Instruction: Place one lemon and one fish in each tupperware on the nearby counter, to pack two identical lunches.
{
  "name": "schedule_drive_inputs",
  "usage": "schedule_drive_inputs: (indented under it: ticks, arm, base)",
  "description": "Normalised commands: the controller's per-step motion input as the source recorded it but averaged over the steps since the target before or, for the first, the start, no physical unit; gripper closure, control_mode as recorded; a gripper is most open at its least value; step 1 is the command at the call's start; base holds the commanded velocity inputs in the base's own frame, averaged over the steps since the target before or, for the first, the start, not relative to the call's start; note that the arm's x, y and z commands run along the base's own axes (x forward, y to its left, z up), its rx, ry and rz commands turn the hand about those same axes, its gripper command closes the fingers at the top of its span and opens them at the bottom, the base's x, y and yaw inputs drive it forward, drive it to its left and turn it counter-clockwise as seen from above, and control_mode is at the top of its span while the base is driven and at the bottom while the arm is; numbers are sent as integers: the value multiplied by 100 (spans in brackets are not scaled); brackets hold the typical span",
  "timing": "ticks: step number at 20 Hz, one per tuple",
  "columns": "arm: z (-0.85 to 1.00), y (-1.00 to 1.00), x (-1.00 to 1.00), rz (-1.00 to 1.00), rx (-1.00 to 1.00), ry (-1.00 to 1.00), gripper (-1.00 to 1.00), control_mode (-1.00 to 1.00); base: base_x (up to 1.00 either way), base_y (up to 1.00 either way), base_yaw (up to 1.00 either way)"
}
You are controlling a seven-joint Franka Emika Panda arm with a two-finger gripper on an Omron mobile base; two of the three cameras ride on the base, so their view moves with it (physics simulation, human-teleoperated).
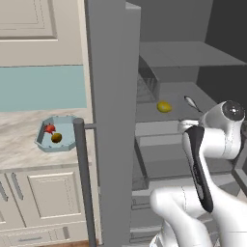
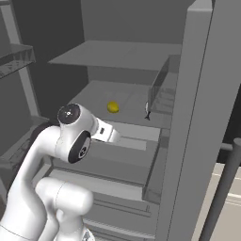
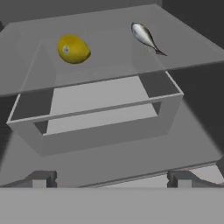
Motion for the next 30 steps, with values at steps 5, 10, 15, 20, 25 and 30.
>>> schedule_drive_inputs:
  ticks: [5,10,15,20,25,30]
  arm:
    - [69,0,15,18,0,17,-100,-100]
    - [19,0,17,7,0,0,-100,-100]
    - [-2,3,41,0,0,-6,-100,-100]
    - [-3,19,78,0,0,-3,-100,-100]
    - [-3,23,79,0,0,0,-100,-100]
    - [-10,5,61,0,0,0,-100,-100]
  base:
    - [0,0,0]
    - [0,0,0]
    - [0,0,0]
    - [0,0,0]
    - [0,0,0]
    - [0,0,0]
